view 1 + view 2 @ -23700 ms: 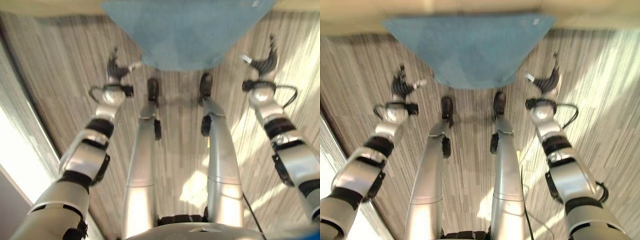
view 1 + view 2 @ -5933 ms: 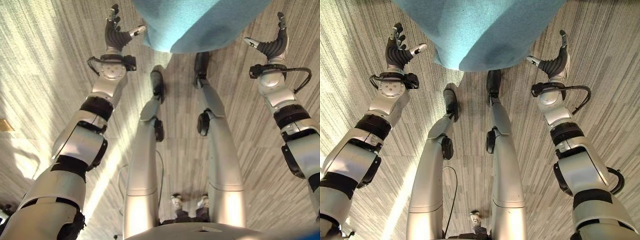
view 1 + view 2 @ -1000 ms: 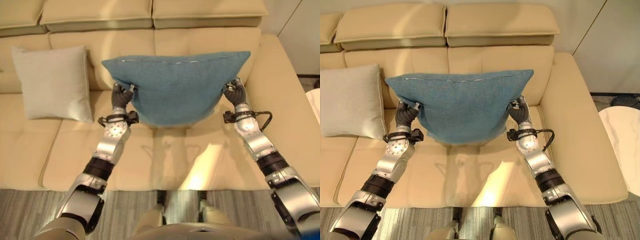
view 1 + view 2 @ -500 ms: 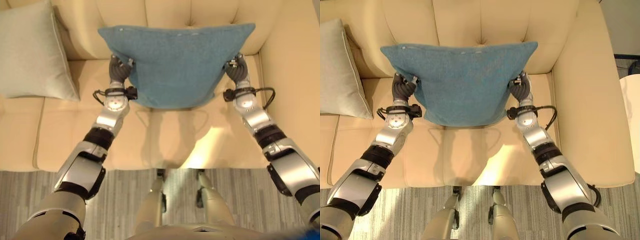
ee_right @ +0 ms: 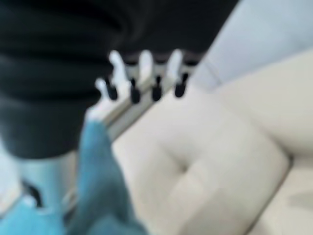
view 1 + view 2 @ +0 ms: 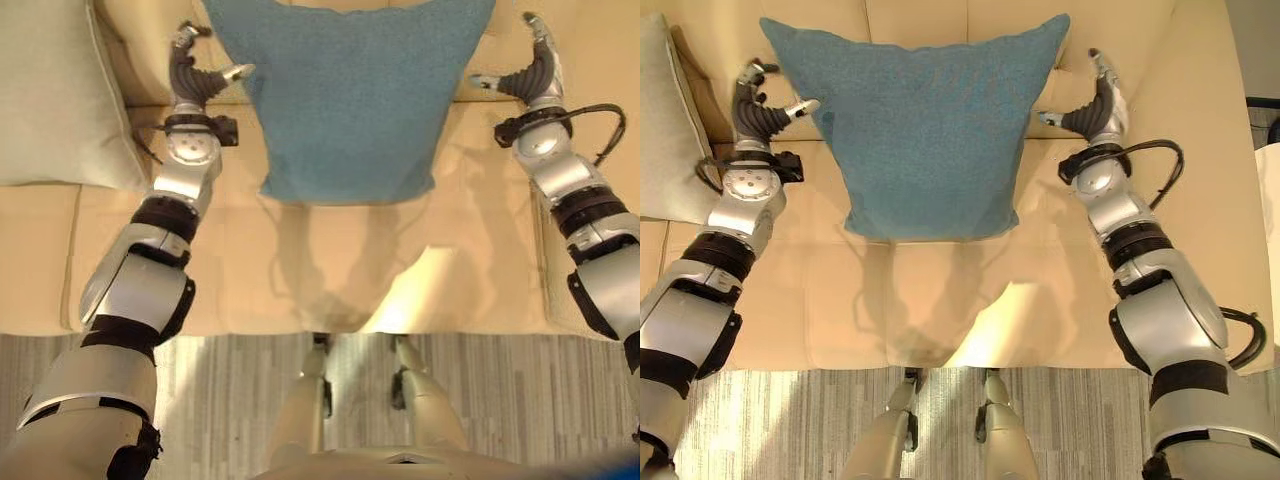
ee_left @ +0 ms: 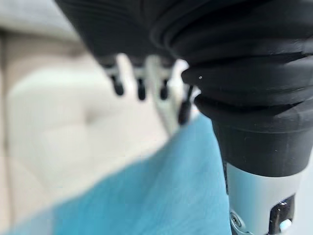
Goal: Pick up all the scattered cushions and arrange them neatly on the sofa.
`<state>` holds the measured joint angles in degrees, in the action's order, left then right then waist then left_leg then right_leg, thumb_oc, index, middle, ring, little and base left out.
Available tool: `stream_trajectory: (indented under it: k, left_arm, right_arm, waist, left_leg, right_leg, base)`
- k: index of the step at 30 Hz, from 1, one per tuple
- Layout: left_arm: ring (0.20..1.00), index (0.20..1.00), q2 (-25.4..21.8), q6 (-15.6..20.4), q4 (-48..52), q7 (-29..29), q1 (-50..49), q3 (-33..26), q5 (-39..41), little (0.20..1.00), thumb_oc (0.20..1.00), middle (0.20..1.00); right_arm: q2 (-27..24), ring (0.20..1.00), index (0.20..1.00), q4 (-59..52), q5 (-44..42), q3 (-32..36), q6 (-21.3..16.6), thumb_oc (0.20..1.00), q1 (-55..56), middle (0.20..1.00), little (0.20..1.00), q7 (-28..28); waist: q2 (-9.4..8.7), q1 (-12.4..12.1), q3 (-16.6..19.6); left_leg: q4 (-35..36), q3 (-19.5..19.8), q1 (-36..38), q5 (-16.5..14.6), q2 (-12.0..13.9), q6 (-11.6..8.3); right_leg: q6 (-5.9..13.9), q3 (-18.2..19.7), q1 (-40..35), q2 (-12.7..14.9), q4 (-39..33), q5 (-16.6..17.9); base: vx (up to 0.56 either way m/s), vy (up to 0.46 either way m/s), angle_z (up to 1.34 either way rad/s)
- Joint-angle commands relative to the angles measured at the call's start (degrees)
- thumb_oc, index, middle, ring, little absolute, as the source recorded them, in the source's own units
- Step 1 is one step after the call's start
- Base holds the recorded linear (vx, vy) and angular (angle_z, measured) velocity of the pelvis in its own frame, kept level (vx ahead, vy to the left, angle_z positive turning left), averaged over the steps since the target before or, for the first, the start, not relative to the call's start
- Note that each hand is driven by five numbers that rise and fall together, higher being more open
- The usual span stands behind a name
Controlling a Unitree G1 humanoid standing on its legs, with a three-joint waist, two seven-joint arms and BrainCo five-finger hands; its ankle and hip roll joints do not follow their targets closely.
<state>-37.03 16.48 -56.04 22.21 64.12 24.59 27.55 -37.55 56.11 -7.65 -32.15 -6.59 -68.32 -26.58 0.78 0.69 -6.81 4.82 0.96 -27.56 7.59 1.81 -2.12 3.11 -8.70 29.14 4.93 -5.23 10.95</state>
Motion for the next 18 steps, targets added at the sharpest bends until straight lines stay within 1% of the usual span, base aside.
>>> stream_trajectory:
  k: [1,4,6,8,9,10,11,13,17,18]
  left_arm:
    - [1.000,1.000,-4.2,2.3,-1.4,-0.4,2.2,0.9,-0.7,1.000,1.000,1.000]
    - [1.000,1.000,-5.3,2.8,1.9,-1.2,-1.3,-0.6,-0.9,1.000,1.000,1.000]
    - [1.000,1.000,-5.8,3.4,8.5,-1.8,-7.0,-3.0,-2.4,1.000,1.000,1.000]
    - [1.000,1.000,-4.9,3.9,13.8,-2.1,-12.7,-5.8,-3.3,1.000,1.000,1.000]
    - [1.000,1.000,-3.7,4.0,19.2,-2.8,-18.9,-8.7,-4.0,1.000,1.000,1.000]
    - [1.000,1.000,-1.6,4.0,24.3,-4.0,-26.6,-12.3,-4.5,1.000,1.000,1.000]
    - [1.000,1.000,-1.6,3.9,24.7,-4.0,-27.1,-12.4,-4.6,1.000,1.000,1.000]
    - [1.000,1.000,2.9,2.5,31.2,-8.1,-41.5,-17.8,-5.3,1.000,1.000,1.000]
    - [1.000,1.000,6.0,0.1,32.0,-12.3,-54.9,-22.0,-7.4,1.000,1.000,1.000]
    - [1.000,1.000,7.0,-1.2,29.0,-14.1,-59.5,-22.9,-10.6,1.000,1.000,1.000]
  right_arm:
    - [-3.1,1.000,1.000,1.0,-1.4,3.0,-1.8,1.000,0.4,1.000,1.000,-0.4]
    - [-5.4,1.000,1.000,-0.9,-2.1,5.6,-2.4,1.000,4.3,1.000,1.000,0.2]
    - [-7.5,1.000,1.000,-5.0,-0.4,8.7,-2.5,1.000,10.5,1.000,1.000,1.4]
    - [-7.7,1.000,1.000,-9.2,0.8,12.2,-2.9,1.000,16.5,1.000,1.000,1.9]
    - [-7.5,1.000,1.000,-13.2,2.2,16.3,-2.6,1.000,23.7,1.000,1.000,2.9]
    - [-6.0,1.000,1.000,-17.5,4.3,20.5,-2.7,1.000,32.0,1.000,1.000,4.3]
    - [-5.9,1.000,1.000,-17.9,4.4,20.7,-2.5,1.000,32.5,1.000,1.000,4.3]
    - [-2.7,1.000,1.000,-23.4,7.5,27.3,-2.7,1.000,47.2,1.000,1.000,7.6]
    - [0.8,1.000,1.000,-24.2,9.6,31.7,-2.4,1.000,58.4,1.000,1.000,11.2]
    - [2.6,1.000,1.000,-22.6,10.2,32.6,-2.6,1.000,61.9,1.000,1.000,12.7]
  waist:
    - [-1.06,-1.3,3.9]
    - [-1.24,-1.4,4.3]
    - [-1.45,-1.6,4.4]
    - [-1.67,-1.6,4.8]
    - [-1.71,-1.6,5.0]
    - [-1.86,-1.7,5.3]
    - [-1.87,-1.7,5.4]
    - [-2.04,-2.0,6.1]
    - [-2.13,-2.2,6.9]
    - [-2.18,-2.2,7.3]
  left_leg:
    - [0.2,0.9,1.3,-0.3,-2.8,-6.03]
    - [0.2,0.8,2.1,-0.4,-2.8,-5.97]
    - [0.2,0.8,4.1,-1.2,-2.5,-6.00]
    - [0.2,0.7,5.2,-1.4,-2.3,-5.91]
    - [0.2,0.6,6.8,-2.0,-2.0,-5.84]
    - [0.2,0.5,8.6,-2.5,-1.7,-5.81]
    - [0.2,0.5,8.8,-2.5,-1.7,-5.81]
    - [0.2,0.4,12.9,-3.4,-1.1,-5.57]
    - [0.2,0.4,16.4,-4.0,-0.8,-5.12]
    - [0.2,0.3,17.7,-4.2,-0.6,-4.85]
  right_leg:
    - [7.98,-0.7,-2.6,1.5,0.2,-3.4]
    - [7.93,-1.0,-3.7,1.7,0.2,-3.5]
    - [7.76,-1.4,-5.8,1.7,0.2,-4.3]
    - [7.65,-1.6,-7.2,1.8,0.2,-4.7]
    - [7.46,-2.0,-9.1,2.0,0.2,-5.4]
    - [7.36,-2.4,-11.2,2.2,0.2,-6.0]
    - [7.36,-2.4,-11.4,2.2,0.2,-6.0]
    - [7.07,-3.2,-15.9,2.4,0.2,-7.5]
    - [6.63,-3.9,-19.7,2.2,0.2,-8.5]
    - [6.52,-4.0,-21.1,2.1,0.2,-8.9]
  base:
    - [0.02,0.004,0.08]
    - [0.02,0.004,0.13]
    - [0.05,-0.027,0.12]
    - [0.05,-0.033,0.06]
    - [0.10,-0.054,0.04]
    - [0.09,-0.047,0.06]
    - [0.10,-0.049,0.06]
    - [0.09,-0.052,0.08]
    - [0.03,-0.037,0.11]
    - [-0.01,-0.032,0.07]
